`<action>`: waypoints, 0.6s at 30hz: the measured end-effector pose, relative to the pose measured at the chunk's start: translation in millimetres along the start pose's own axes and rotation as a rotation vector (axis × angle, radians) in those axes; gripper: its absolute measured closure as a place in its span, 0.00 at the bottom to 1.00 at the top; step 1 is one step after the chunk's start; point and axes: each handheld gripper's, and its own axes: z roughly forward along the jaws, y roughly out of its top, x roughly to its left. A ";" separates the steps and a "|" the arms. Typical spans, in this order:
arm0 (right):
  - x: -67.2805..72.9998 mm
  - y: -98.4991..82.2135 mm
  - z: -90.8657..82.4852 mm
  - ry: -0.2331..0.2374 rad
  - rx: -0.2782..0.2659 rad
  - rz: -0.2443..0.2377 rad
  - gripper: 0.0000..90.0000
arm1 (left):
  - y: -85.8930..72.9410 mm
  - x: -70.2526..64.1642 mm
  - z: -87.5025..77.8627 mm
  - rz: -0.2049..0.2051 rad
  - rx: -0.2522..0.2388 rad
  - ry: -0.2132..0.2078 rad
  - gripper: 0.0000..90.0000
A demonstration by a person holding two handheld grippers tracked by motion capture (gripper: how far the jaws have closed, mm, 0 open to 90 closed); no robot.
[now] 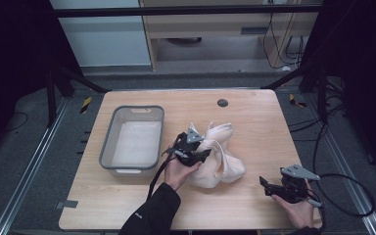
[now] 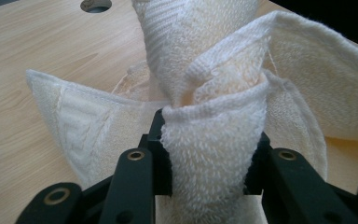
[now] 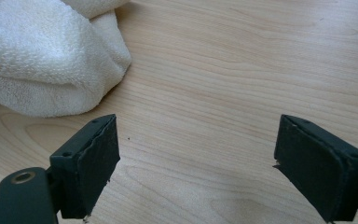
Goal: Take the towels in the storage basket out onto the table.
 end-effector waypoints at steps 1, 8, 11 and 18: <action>0.0 0.0 0.0 -0.001 0.000 0.000 0.15 | 0.0 0.0 0.2 -0.002 -0.001 -0.002 0.71; 0.4 0.1 -0.7 0.003 0.002 0.006 0.15 | -0.3 1.1 -5.5 0.003 -0.012 0.008 0.57; 0.1 -0.1 -0.3 -0.001 -0.001 -0.001 0.15 | -2.2 1.2 -11.0 0.013 -0.025 0.010 0.50; 0.2 -0.2 0.1 -0.002 0.000 -0.003 0.15 | -7.2 1.8 -34.9 0.026 -0.052 0.000 0.41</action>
